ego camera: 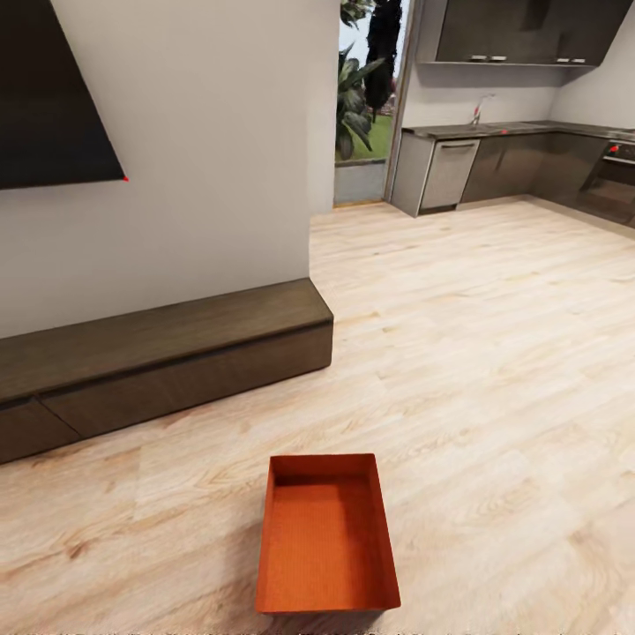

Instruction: Move the two storage containers from the living room to the garage. In the garage, place one container on the floor and stack the other container on top of it (either order is fine).

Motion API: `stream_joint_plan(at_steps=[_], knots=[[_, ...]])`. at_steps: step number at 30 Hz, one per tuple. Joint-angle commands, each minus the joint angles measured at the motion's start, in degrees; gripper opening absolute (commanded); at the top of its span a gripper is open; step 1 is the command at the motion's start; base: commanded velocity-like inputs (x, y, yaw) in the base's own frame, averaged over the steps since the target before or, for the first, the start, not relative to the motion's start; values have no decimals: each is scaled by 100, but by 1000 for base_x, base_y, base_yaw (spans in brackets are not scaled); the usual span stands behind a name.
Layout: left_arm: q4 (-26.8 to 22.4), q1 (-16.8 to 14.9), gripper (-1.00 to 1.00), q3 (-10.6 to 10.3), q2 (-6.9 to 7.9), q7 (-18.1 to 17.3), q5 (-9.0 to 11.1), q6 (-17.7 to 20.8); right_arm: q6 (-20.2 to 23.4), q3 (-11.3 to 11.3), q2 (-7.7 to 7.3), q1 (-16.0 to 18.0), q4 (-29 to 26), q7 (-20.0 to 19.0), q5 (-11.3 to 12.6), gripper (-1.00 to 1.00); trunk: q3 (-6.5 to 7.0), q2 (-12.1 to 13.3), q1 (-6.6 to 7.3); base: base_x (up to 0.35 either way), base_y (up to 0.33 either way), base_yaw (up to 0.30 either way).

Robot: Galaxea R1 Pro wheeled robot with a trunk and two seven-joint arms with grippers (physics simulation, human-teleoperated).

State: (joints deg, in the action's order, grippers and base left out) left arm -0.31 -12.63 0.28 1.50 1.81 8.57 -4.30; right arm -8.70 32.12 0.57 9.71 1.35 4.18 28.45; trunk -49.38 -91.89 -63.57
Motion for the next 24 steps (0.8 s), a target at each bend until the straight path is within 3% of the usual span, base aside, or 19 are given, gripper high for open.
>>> stream_joint_plan(at_steps=[1,24], knots=[[5,-3,100,-2,0,3,40,-18,-26,48,4,5,14,7,46,100,-13,-2,1,0,0,0],[5,-3,100,-2,-1,3,40,-19,-26,48,4,5,14,6,46,100,-225,-2,1,0,0,0]])
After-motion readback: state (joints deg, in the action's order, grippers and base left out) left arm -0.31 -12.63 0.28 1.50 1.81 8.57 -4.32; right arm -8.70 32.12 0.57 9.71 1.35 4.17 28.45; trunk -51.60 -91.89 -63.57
